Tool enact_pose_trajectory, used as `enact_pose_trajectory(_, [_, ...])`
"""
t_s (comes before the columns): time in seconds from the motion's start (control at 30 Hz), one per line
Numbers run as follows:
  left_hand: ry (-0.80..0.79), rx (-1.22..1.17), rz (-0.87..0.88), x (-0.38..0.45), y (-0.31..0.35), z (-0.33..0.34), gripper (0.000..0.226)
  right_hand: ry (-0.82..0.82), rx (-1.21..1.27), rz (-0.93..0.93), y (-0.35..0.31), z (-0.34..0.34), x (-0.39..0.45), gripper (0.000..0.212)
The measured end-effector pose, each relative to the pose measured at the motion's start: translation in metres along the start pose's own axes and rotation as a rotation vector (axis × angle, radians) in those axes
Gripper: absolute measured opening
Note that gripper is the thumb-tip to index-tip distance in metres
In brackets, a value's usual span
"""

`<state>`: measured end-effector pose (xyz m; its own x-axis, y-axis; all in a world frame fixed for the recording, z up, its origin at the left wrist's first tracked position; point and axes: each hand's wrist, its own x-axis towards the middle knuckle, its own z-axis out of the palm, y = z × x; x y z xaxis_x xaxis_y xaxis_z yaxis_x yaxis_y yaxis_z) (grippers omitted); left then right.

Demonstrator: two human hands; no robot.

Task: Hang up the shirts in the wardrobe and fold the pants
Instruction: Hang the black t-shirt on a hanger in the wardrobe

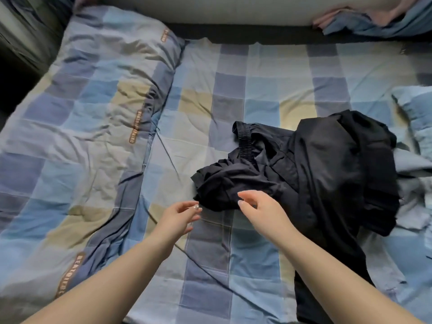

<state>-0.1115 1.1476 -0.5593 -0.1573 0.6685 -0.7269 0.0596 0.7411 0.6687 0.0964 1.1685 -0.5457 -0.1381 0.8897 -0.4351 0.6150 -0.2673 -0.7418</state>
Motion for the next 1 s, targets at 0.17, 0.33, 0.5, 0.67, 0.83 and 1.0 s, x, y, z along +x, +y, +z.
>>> enact_pose_trajectory(0.17, [0.097, 0.068, 0.090, 0.106, -0.027, 0.001, 0.006, -0.018, -0.488, -0.336, 0.011, 0.051, 0.102, 0.044])
enact_pose_trajectory(0.33, [0.140, 0.047, 0.137, 0.180, -0.053, 0.006, 0.022, -0.049, -0.842, -0.557, 0.033, 0.092, 0.163, 0.050])
enact_pose_trajectory(0.5, [-0.001, -0.031, 0.114, 0.212, -0.058, 0.023, 0.059, -0.154, -0.991, -0.437, 0.067, 0.106, 0.175, 0.061])
enact_pose_trajectory(0.67, [-0.019, -0.047, 0.140, 0.201, -0.054, 0.031, 0.053, -0.230, -0.738, -0.296, 0.085, 0.105, 0.159, 0.066])
enact_pose_trajectory(0.83, [-0.116, -0.081, 0.241, 0.150, -0.019, 0.038, 0.059, -0.014, -0.184, -0.106, 0.056, 0.092, 0.137, 0.067])
enact_pose_trajectory(1.0, [-0.157, 0.065, 0.431, 0.087, 0.041, 0.034, 0.055, 0.102, 0.059, -0.142, 0.006, 0.054, 0.100, 0.016])
